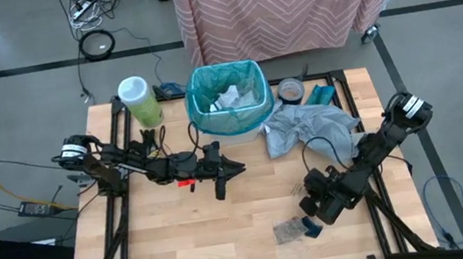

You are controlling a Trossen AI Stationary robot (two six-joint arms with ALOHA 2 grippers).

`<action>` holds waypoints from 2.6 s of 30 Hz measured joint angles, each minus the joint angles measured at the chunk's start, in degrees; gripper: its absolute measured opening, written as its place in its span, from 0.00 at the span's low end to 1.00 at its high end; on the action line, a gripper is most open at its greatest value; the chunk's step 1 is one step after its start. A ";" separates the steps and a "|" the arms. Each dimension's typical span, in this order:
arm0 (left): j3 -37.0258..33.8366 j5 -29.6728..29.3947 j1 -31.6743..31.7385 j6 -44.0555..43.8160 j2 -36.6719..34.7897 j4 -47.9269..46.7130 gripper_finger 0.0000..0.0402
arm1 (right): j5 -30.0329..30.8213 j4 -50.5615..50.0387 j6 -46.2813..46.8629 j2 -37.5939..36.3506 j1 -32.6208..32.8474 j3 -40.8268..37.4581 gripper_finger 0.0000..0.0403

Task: Place trash/remove bag and relplace
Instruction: Put the transparent plastic material into the trash bin

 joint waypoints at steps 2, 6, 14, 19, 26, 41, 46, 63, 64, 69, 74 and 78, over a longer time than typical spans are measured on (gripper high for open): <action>0.00 -0.11 0.00 0.00 0.00 0.01 0.17 | -1.15 1.63 -2.99 0.05 -0.45 0.79 0.00; 0.00 -0.19 0.00 0.02 0.00 0.02 0.17 | -2.04 6.21 -10.19 0.05 -2.30 1.66 0.00; 0.00 -0.45 0.00 0.02 0.00 0.02 0.17 | -1.96 14.94 -23.84 0.05 -9.86 1.72 0.00; 0.00 -0.45 0.00 0.02 0.00 0.00 0.17 | -1.24 9.06 -23.46 0.01 -11.00 2.92 0.00; 0.00 -0.45 0.00 0.02 0.00 0.02 0.17 | -1.02 -21.12 -5.24 -2.95 -3.71 10.76 0.00; 0.00 -1.24 0.00 0.07 0.00 1.35 0.17 | -11.01 -25.42 21.96 4.63 14.30 17.23 0.00; 0.00 -1.46 0.00 0.04 0.00 1.36 0.17 | -12.44 -21.08 22.06 8.36 14.02 17.22 0.00; 0.00 -1.98 0.00 1.26 0.00 1.31 0.17 | -11.08 -18.10 10.51 10.04 6.82 17.22 0.00; 0.00 -1.98 0.00 1.42 0.00 1.29 0.17 | -11.07 -17.65 9.43 10.18 6.15 17.22 0.00; 0.00 -1.98 0.00 1.53 0.00 1.31 0.17 | -6.11 -14.34 5.56 10.24 3.30 17.22 0.00; 0.00 -1.96 0.00 1.69 0.00 1.31 0.17 | 2.60 -11.06 6.26 10.20 1.25 17.22 0.00; 0.00 -1.94 0.00 1.80 0.00 1.35 0.17 | 10.25 -10.25 14.22 9.27 0.94 17.24 0.00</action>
